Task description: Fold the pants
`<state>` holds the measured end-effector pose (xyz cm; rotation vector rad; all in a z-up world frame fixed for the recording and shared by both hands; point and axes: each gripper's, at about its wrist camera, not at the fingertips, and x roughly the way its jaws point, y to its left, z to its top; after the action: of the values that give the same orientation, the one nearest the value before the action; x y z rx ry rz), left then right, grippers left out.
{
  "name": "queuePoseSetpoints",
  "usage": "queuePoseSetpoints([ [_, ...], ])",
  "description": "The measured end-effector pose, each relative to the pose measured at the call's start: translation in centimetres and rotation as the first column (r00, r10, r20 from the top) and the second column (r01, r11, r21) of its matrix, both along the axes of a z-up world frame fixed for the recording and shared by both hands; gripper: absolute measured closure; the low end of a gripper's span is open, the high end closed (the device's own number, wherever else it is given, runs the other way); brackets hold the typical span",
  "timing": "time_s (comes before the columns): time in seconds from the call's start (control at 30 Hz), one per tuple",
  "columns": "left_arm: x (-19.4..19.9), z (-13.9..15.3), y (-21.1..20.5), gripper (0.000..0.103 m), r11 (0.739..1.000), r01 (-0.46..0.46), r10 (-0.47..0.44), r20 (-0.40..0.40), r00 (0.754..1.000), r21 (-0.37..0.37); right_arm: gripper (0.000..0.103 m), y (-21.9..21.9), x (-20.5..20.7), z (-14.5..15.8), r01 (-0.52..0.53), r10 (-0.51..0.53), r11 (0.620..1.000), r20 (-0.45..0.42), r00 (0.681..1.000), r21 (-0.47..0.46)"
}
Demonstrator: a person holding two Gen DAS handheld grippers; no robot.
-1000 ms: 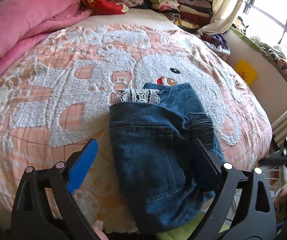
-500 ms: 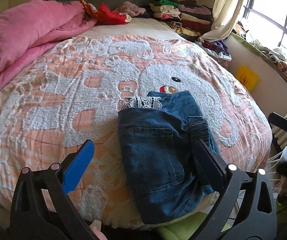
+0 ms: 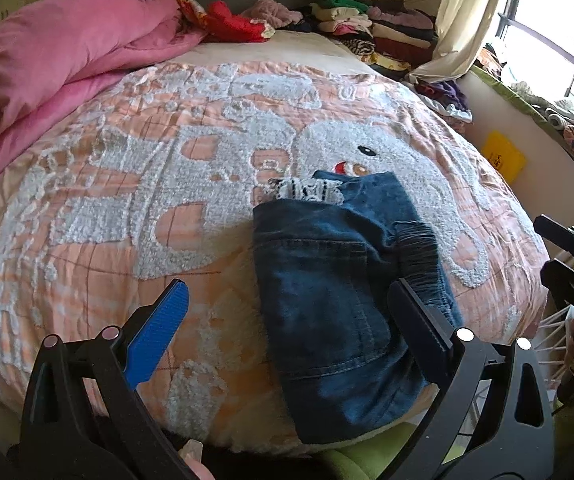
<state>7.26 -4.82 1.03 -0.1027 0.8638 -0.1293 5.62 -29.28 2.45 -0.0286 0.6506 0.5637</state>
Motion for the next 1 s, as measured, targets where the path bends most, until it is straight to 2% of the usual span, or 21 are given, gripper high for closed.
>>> queuePoseSetpoints([
  [0.3, 1.2, -2.9, 0.5, 0.01, 0.998, -0.007, 0.003, -0.07, 0.998, -0.062, 0.008, 0.4, 3.3, -4.2, 0.046, -0.052, 0.998, -0.161, 0.986, -0.036],
  [0.43, 1.9, -4.2, 0.3, 0.01, 0.997, -0.004, -0.004, -0.102, 0.995, -0.082, 0.025, 0.6, 5.0, -6.1, 0.027, -0.03, 1.0, -0.245, 0.969, -0.016],
  [0.5, 2.3, -4.8, 0.2, 0.01, 0.996, -0.006, -0.004, -0.114, 0.993, -0.086, 0.03, 0.9, 5.5, -6.8, 0.022, -0.025, 1.0, -0.268, 0.963, -0.013],
  [0.6, 2.7, -5.4, 0.1, 0.01, 0.996, -0.005, -0.006, -0.127, 0.992, -0.091, 0.031, 1.2, 6.2, -7.9, 0.002, 0.0, 1.0, -0.313, 0.95, 0.008],
  [1.0, 4.3, -6.8, -0.6, 0.01, 0.994, 0.003, -0.016, -0.125, 0.992, -0.105, 0.031, 2.2, 7.6, -9.6, -0.067, 0.098, 0.993, -0.364, 0.926, 0.097],
])
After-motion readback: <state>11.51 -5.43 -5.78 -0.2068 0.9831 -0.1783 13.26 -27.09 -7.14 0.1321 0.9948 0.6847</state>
